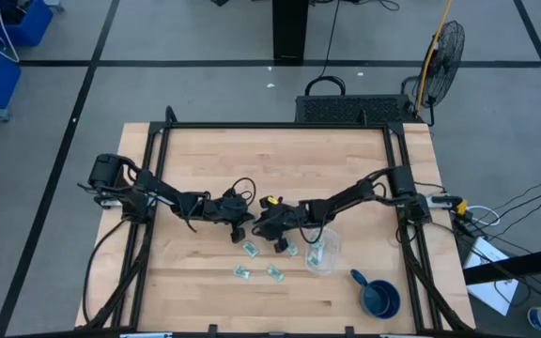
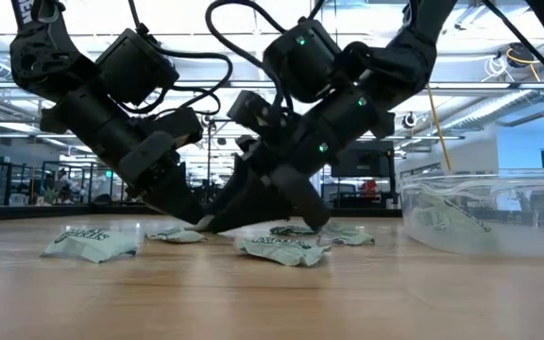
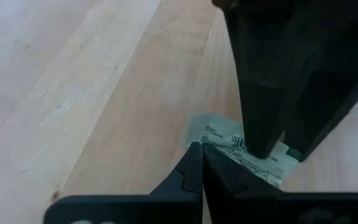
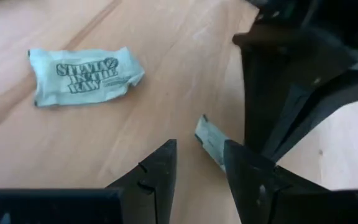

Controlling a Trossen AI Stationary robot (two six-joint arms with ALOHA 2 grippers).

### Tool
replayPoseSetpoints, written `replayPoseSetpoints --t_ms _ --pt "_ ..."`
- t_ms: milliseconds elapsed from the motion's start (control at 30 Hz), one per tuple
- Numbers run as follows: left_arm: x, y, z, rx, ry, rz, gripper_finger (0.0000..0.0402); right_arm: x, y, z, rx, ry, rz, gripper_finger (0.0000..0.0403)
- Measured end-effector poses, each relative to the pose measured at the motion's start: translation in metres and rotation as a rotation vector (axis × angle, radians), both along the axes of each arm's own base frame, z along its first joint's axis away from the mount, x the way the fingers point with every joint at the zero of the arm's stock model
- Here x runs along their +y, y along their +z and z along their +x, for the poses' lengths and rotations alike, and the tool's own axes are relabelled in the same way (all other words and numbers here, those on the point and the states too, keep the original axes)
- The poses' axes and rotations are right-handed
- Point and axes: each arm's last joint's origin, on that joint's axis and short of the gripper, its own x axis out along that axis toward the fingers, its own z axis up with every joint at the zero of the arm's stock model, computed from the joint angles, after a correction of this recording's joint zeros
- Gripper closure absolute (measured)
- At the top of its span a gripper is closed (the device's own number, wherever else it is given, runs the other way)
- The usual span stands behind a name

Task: Pick and place Stevia / Truvia into bins
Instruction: Put the stevia packet into the transparent container

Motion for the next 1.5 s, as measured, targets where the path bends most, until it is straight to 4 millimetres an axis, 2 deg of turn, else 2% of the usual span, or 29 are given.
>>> replayPoseSetpoints --t_ms 233,600,700,967,1100,1267,1500 --pt "0.0 0.0 0.0 -0.003 0.009 -0.023 0.0378 -0.001 -0.001 0.002 -0.027 0.026 -0.115 0.0289" --pt "0.001 0.001 0.001 -0.016 0.007 -0.061 0.0384 -0.006 0.0 0.003 -0.039 0.04 -0.149 0.0376" --pt "0.002 0.001 0.001 -0.016 -0.002 -0.054 0.0363 -0.006 -0.001 0.003 -0.03 0.041 -0.148 0.0397" --pt "0.002 0.004 0.001 -0.025 0.007 -0.048 0.0287 -0.003 -0.002 0.002 -0.014 0.044 -0.151 0.0402" --pt "0.002 0.015 -0.003 -0.028 0.006 -0.049 0.027 0.005 0.004 -0.003 0.022 -0.019 -0.289 0.0402" --pt "0.004 0.041 -0.016 -0.02 0.02 -0.011 0.0268 0.018 0.024 -0.018 0.106 -0.107 -0.459 0.0402" --pt "0.006 0.066 -0.034 -0.019 0.046 0.014 0.0268 0.052 0.097 -0.055 0.035 -0.254 -0.439 0.0402"
